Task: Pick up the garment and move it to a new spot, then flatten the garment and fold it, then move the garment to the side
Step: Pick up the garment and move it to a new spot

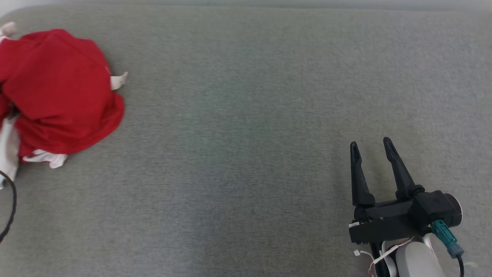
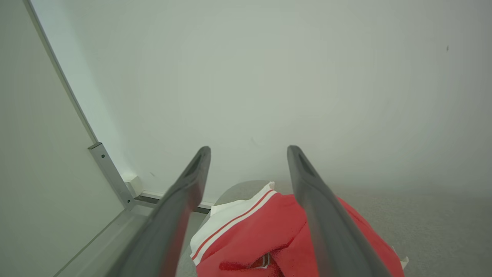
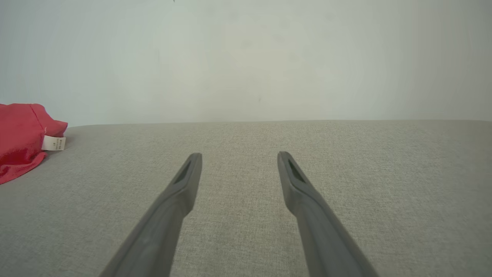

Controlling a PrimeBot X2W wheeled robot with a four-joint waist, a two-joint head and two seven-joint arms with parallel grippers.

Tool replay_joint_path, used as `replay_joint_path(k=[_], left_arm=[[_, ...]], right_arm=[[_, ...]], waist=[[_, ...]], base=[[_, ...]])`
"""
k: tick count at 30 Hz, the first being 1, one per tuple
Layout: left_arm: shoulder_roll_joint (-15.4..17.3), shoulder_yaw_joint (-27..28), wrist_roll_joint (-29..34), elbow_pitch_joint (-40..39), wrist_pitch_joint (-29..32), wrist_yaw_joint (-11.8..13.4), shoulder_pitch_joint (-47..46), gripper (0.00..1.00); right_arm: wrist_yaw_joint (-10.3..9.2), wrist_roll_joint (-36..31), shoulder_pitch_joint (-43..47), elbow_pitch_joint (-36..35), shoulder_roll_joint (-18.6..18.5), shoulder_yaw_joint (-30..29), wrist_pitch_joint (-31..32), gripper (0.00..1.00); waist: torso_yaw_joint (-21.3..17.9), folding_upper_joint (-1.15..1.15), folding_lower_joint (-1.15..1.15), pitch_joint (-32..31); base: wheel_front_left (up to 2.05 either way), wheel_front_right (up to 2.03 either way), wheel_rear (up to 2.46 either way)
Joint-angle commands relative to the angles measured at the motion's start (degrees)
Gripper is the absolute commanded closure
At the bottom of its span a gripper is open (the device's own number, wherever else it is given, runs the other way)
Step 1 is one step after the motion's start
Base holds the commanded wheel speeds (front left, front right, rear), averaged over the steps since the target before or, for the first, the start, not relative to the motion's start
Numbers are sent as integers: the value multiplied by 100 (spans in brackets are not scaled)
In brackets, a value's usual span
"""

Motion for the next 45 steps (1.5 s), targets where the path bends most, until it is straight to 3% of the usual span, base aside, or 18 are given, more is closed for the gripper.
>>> replay_joint_path(k=[1,14,25,26,27,30,38,45], left_arm=[[75,-53,53,93,51,-32,-127,0],[501,-750,-127,1709,1093,-26,-976,0],[493,-1249,-570,2637,2463,-26,-1197,0],[501,-1300,-584,2677,2508,-27,-1188,44],[529,-1363,-546,2692,2489,-27,-1188,100],[555,-1422,-513,2682,2212,-12,-1274,100],[600,-1474,-287,2214,502,65,-1667,100],[459,-1787,-290,1446,-19,-7,-2088,100]], right_arm=[[-12,-9,-57,-32,15,-2,-4,0],[-12,100,-131,-105,16,10,-4,0],[-12,110,-109,-87,16,11,-4,0],[-12,106,-111,-80,17,24,-4,0],[-12,102,-114,-74,18,36,-4,0],[-12,96,-117,-60,16,35,-4,0],[-12,211,43,57,17,18,-4,0],[-12,328,171,182,16,96,-4,0]], waist=[[-380,-1,-2,364],[-755,-1,-2,458],[-846,-1,-2,380],[-853,-1,-2,370],[-857,-1,-2,364],[-850,-1,-2,327],[-695,-1,-2,-91],[-587,-1,-2,-512]], base=[[0,0,0],[0,0,0],[0,0,0],[0,0,0],[0,0,0],[0,0,0],[0,0,0],[0,0,0]])
